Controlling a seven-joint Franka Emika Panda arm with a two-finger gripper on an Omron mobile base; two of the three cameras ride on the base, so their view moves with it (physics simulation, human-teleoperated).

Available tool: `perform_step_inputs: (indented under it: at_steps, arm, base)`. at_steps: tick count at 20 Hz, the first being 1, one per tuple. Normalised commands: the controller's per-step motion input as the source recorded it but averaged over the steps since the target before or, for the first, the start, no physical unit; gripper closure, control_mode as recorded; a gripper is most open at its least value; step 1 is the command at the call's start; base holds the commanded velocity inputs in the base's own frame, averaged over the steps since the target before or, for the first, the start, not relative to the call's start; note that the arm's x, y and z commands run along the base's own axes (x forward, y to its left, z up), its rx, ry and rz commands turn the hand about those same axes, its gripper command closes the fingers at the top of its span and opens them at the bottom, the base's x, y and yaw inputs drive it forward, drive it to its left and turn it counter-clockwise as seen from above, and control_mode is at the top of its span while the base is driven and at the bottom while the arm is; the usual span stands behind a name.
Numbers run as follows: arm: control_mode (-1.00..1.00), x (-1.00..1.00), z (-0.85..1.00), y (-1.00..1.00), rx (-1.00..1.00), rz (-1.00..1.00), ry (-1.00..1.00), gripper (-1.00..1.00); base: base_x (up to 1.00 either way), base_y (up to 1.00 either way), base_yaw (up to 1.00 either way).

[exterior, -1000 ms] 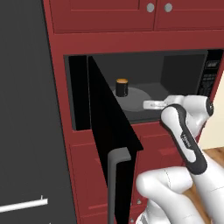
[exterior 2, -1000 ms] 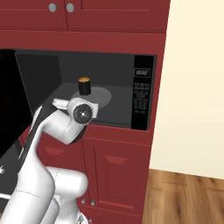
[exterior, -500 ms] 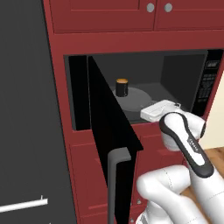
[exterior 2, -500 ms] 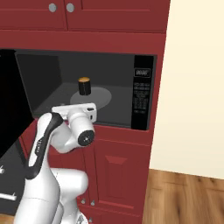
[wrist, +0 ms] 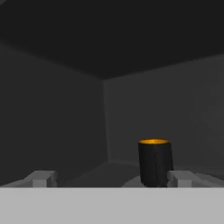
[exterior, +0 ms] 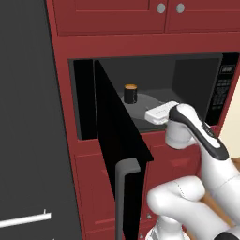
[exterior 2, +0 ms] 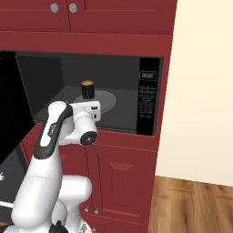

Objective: Pick the cup of tea, navigate to the dining table, and place it on the saucer.

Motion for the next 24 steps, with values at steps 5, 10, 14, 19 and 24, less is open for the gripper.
perform_step_inputs:
  at_steps: [5,10,14,19,24]
  arm:
    - [-1.00,0.28,0.35,0.03,0.00,0.00,0.14,-1.00]
    - [-1.00,0.01,-0.02,0.00,0.00,0.00,0.06,-1.00]
    - [-1.00,0.18,-0.01,0.00,0.00,-0.01,0.00,-1.00]
    - [-1.00,0.24,0.00,-0.08,0.00,-0.02,0.00,-1.00]
    - [-1.00,0.22,0.00,-0.07,0.00,0.00,0.00,-1.00]
  base:
    - [0.00,0.00,0.00]
    - [0.00,0.00,0.00]
    - [0.00,0.00,0.00]
    - [0.00,0.00,0.00]
    - [0.00,0.00,0.00]
